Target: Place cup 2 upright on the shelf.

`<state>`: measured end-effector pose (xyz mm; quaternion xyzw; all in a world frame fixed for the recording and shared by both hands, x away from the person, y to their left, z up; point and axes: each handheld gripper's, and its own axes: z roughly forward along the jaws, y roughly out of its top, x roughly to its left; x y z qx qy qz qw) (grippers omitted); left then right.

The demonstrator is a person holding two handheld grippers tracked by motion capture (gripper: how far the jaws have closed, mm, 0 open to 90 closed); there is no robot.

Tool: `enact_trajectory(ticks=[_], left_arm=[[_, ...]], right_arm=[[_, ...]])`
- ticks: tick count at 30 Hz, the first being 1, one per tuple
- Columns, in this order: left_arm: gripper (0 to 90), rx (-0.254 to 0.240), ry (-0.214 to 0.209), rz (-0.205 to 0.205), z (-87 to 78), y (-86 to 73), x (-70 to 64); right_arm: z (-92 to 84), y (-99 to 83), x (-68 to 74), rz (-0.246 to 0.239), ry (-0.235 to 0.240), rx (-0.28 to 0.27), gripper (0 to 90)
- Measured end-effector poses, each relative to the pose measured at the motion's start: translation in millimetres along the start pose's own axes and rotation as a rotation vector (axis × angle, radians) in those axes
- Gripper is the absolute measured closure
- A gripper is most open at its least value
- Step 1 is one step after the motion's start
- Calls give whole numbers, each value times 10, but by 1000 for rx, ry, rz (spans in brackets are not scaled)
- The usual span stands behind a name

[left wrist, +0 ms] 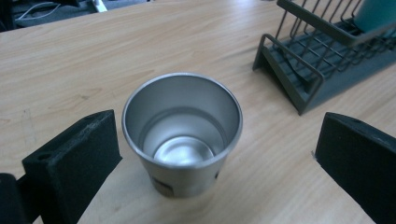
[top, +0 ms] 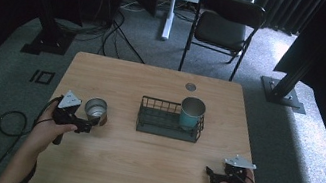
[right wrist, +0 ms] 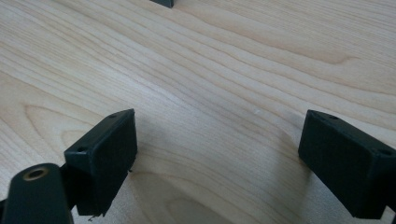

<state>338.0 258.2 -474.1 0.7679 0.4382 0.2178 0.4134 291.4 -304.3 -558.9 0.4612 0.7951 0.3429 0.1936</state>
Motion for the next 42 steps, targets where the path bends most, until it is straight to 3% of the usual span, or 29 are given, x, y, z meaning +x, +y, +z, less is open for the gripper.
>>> enact_trajectory(ticks=[14, 40, 42], left_arm=[[5, 8, 48, -30, 249, 21, 81], [6, 41, 65, -51, 531, -18, 77], [54, 42, 75, -55, 540, -18, 74]], right_arm=[[1, 1, 1, 0, -1, 1, 112], [0, 1, 0, 0, -1, 0, 112], [0, 0, -1, 0, 0, 0, 112]])
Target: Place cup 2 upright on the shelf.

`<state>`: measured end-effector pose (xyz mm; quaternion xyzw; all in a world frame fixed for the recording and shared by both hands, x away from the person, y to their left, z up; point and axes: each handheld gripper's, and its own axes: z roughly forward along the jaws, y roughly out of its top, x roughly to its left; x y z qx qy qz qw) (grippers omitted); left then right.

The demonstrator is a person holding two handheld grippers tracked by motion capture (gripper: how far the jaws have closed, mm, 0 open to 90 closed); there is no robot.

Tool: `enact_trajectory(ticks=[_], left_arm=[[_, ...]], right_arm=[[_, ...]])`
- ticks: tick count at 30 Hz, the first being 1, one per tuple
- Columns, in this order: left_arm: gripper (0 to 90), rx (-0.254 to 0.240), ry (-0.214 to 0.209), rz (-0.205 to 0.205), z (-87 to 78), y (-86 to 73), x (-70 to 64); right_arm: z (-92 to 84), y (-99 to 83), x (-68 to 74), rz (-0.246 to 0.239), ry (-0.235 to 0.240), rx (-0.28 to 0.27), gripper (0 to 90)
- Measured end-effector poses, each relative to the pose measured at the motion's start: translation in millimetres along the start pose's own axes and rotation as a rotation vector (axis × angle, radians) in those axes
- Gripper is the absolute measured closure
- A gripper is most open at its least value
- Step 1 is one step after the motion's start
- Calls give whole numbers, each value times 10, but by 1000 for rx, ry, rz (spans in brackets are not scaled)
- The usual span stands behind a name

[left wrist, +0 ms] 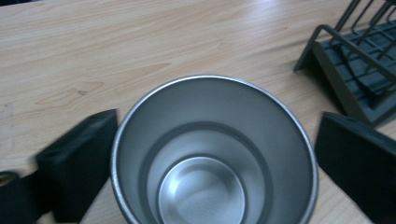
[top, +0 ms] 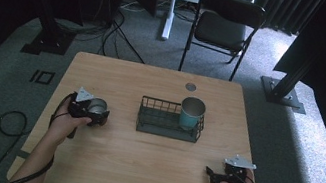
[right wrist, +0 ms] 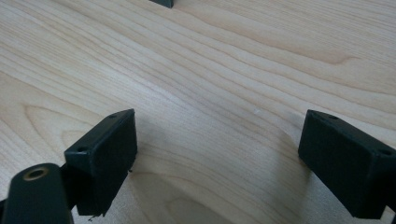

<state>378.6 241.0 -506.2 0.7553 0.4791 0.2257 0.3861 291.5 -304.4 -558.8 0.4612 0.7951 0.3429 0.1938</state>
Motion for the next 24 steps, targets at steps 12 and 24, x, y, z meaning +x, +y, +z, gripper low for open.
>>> enact_trajectory(ticks=[12, 24], left_arm=[[137, 15, 26, 35, 17, -16, -22], [141, -18, -18, 26, -13, 19, -7]], right_arm=[[0, 0, 1, 0, 0, 0, 112], [1, 1, 2, -1, -1, 1, 112]])
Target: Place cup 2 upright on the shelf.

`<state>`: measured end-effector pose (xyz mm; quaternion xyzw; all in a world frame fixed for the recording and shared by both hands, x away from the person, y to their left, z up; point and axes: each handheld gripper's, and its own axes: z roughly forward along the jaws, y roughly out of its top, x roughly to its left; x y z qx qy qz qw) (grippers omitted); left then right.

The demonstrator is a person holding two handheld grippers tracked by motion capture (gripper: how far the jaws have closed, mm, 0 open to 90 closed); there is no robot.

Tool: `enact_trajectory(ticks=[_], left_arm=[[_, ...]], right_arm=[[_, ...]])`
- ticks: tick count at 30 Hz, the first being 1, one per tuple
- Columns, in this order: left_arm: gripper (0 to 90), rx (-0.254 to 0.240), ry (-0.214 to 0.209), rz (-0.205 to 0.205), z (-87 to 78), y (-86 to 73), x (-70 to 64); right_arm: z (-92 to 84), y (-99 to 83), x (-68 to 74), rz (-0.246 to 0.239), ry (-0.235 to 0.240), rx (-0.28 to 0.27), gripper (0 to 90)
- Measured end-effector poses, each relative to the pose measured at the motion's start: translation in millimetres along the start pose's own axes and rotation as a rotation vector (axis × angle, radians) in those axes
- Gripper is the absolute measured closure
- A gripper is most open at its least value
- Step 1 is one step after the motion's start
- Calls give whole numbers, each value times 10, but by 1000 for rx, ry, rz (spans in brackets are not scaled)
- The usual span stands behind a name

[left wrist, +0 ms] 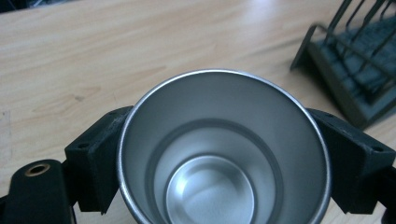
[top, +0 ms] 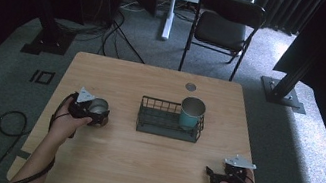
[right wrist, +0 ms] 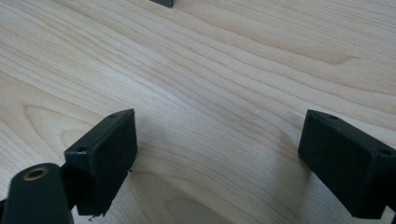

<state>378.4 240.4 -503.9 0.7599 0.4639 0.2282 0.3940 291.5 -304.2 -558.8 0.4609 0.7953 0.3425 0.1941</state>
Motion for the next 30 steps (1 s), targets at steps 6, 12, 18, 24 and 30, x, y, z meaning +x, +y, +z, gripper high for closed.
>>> enact_trajectory(ticks=[6, 12, 18, 24, 30], left_arm=[[141, -21, -3, -6, -80, 106, 0], [141, -43, -42, -20, -144, 213, -20], [141, -71, -64, -12, -193, 314, -58], [141, -88, -64, 22, -255, 460, -111], [141, -104, -73, 58, -324, 635, -179]], right_arm=[[0, 0, 1, 0, -1, 1, 112], [0, 0, 1, -1, -1, 1, 112], [0, 0, 1, -1, -1, 1, 112], [0, 0, 1, -1, -1, 1, 112], [0, 0, 2, -1, -1, 1, 113]])
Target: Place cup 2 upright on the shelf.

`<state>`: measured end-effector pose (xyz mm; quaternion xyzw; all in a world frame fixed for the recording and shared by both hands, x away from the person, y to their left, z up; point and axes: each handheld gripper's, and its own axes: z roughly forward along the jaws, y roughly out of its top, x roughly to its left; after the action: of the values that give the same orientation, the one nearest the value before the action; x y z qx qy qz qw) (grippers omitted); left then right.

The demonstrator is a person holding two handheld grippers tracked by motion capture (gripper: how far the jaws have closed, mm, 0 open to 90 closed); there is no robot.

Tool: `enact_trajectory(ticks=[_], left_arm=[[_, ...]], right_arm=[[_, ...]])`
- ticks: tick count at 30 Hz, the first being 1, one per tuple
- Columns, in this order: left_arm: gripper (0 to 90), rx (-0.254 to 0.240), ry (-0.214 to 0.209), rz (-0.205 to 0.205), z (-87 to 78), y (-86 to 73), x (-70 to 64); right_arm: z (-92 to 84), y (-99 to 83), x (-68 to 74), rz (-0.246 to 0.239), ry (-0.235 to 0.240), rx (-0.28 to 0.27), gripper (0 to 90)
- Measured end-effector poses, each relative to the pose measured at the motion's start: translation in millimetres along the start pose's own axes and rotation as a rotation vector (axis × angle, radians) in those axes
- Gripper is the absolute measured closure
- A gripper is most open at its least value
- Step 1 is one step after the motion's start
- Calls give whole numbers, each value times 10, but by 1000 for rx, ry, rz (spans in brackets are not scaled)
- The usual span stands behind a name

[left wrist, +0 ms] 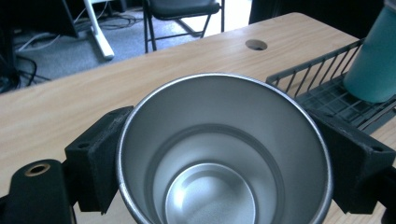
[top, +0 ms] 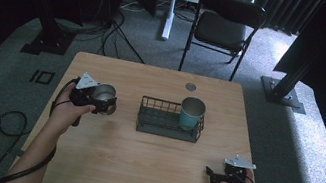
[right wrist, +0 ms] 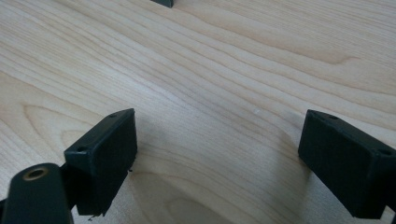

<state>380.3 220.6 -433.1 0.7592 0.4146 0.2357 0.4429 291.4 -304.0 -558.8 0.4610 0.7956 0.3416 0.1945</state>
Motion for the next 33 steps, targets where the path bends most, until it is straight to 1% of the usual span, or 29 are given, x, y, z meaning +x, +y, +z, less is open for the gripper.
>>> enact_trajectory(ticks=[4, 7, 10, 12, 17, 20, 21, 24, 33], left_arm=[[141, -15, -9, 19, -5, 113, -48], [141, -33, -26, 35, -5, 192, -92], [141, -33, -36, 56, 1, 271, -146], [141, -33, -49, 61, 9, 322, -182], [141, -44, -75, 88, 38, 440, -287], [141, -49, -96, 94, 67, 493, -360], [141, -48, -100, 104, 75, 509, -385], [141, -58, -123, 106, 101, 554, -454], [141, -57, -151, 140, 234, 694, -643]], right_arm=[[0, 0, 0, 0, 0, 0, 112], [0, 0, 0, 0, 0, 0, 113], [0, 0, 0, 0, 0, 0, 113], [0, 0, 0, -1, 0, 0, 112], [0, 0, 0, 0, 0, -1, 112], [0, 0, 0, -1, 0, -1, 113], [0, 0, 0, 0, 0, -1, 113], [0, 0, 0, -1, 0, -1, 113], [1, 0, 0, -1, -1, -2, 113]])
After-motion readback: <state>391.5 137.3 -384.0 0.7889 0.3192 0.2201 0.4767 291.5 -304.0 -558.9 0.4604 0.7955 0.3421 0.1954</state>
